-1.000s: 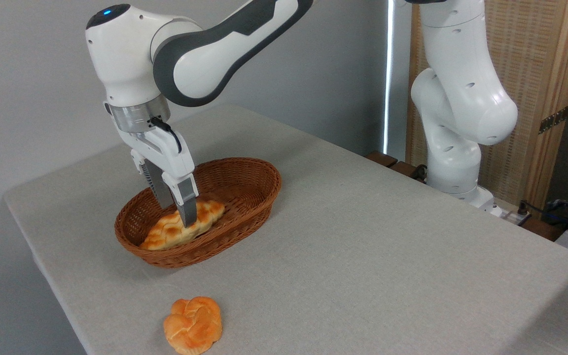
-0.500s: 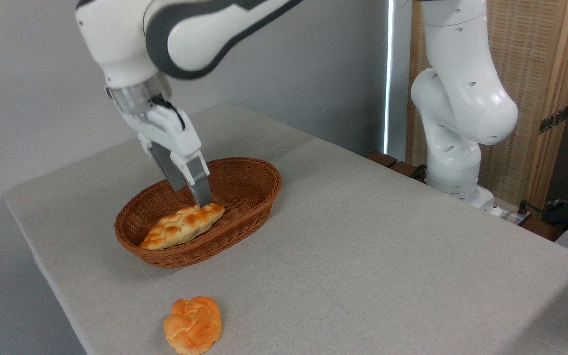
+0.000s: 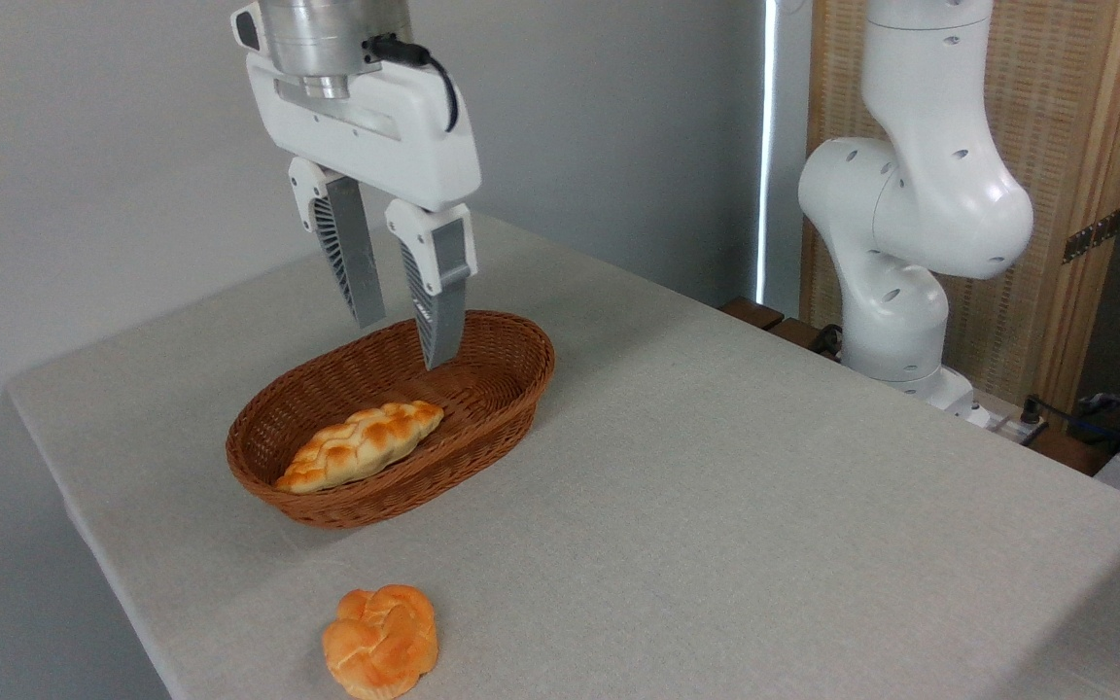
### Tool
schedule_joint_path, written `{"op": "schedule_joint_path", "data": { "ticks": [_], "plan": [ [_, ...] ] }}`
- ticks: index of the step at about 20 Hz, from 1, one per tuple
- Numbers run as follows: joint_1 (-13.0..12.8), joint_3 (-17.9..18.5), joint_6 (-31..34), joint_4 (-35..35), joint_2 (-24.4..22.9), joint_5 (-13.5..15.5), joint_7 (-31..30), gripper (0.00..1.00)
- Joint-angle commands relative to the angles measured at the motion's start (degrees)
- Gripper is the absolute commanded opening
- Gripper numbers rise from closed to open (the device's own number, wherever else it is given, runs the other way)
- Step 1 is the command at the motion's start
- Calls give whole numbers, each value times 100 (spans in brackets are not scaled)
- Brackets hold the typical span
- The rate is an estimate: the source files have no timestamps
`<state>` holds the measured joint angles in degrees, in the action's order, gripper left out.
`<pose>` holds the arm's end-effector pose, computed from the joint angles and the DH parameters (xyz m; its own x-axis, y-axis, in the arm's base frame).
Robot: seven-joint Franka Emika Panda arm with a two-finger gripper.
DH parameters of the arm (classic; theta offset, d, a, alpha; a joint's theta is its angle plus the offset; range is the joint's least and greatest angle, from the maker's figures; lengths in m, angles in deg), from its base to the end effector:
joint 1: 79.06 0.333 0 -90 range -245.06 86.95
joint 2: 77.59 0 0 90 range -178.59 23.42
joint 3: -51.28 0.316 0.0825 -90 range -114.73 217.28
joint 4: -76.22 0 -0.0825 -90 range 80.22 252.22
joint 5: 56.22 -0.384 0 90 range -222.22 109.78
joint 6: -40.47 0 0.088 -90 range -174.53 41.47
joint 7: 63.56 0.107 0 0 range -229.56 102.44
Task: Put bread into the basket
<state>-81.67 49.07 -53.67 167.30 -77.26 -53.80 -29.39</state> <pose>0.5609 -0.0515 0.6190 0.7772 -0.6261 0.0632 -0.6278 -0.7784 0.0084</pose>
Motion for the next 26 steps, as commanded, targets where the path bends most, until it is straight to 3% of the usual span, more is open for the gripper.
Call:
{"op": "schedule_joint_path", "data": {
  "ticks": [1, 7, 22, 26],
  "plan": [
    [129, 1, 79, 59, -94, 22, 64, 100],
    [103, 1, 53, 410, -270, 13, 90, 100],
    [94, 18, 71, 384, -261, 4, 116, 100],
    [-310, 466, 79, 384, -261, 4, 125, 100]
  ]
}}
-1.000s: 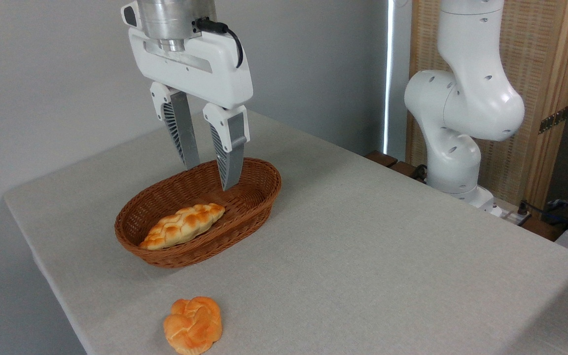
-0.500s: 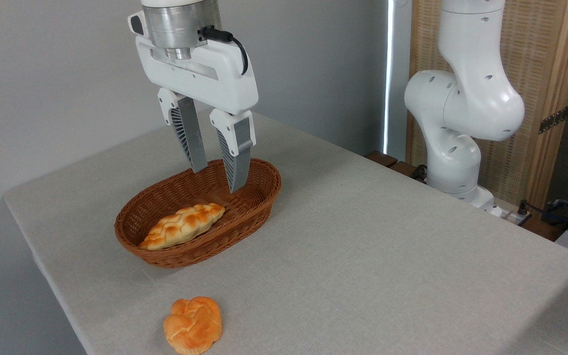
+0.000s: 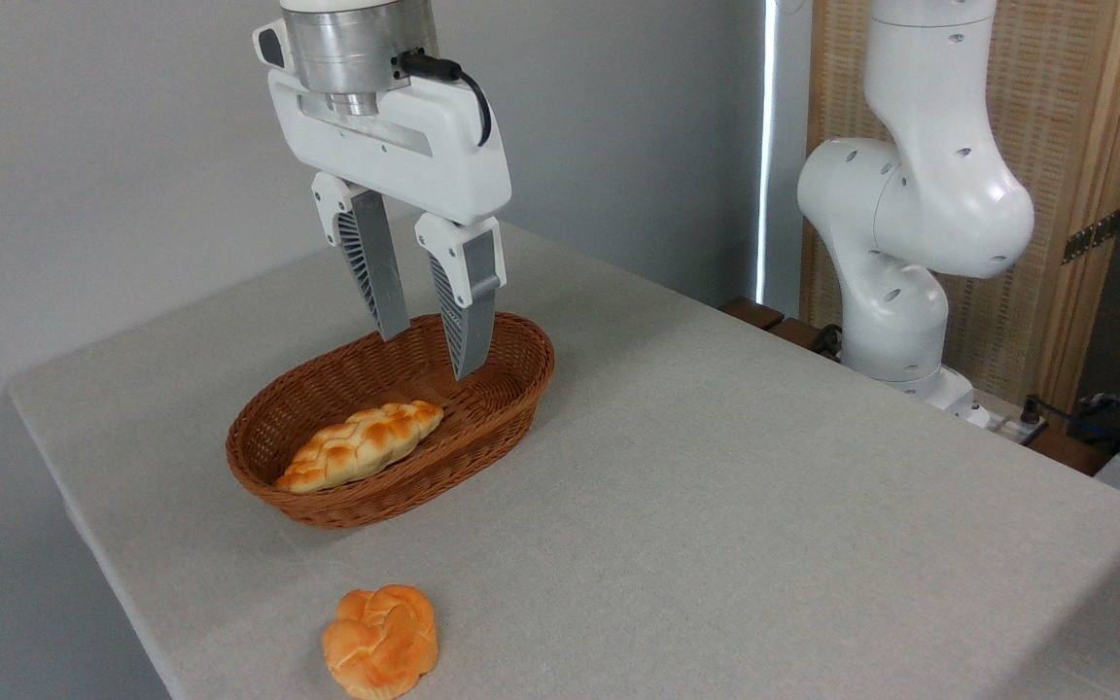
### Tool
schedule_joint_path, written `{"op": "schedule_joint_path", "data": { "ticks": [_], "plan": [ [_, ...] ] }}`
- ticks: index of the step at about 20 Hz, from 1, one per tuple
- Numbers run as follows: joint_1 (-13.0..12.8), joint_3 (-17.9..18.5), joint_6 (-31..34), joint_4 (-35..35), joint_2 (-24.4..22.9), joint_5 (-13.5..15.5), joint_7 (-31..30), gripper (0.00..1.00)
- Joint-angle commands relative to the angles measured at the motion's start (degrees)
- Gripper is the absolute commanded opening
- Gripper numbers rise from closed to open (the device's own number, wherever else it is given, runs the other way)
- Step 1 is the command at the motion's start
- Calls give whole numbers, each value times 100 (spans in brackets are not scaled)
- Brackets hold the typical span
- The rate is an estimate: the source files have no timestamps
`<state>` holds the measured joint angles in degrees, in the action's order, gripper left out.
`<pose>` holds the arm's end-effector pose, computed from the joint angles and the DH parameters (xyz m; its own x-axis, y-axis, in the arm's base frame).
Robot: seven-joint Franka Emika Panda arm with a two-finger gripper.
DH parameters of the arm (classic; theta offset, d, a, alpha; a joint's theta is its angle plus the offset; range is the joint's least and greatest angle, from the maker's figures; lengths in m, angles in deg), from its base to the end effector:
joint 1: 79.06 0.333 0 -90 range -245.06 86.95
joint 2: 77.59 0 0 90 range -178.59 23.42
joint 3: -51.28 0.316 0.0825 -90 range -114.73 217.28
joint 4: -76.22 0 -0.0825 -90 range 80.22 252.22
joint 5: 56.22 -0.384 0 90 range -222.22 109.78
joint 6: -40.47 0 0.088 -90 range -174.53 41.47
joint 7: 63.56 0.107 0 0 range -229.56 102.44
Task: Put bread into the basket
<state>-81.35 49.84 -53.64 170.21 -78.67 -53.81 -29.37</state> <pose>0.5530 -0.0404 0.6083 0.7901 -0.6117 0.0406 -0.6127 -0.7900 0.0226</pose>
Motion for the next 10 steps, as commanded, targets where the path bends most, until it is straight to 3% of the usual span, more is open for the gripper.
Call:
{"op": "schedule_joint_path", "data": {
  "ticks": [1, 5, 10],
  "plan": [
    [-342, 389, 77, 93, -120, 5, 123, 100],
    [-342, 424, 86, 93, -120, 14, 666, 100],
    [-333, 433, 121, 84, -111, 14, 721, 100]
  ]
}}
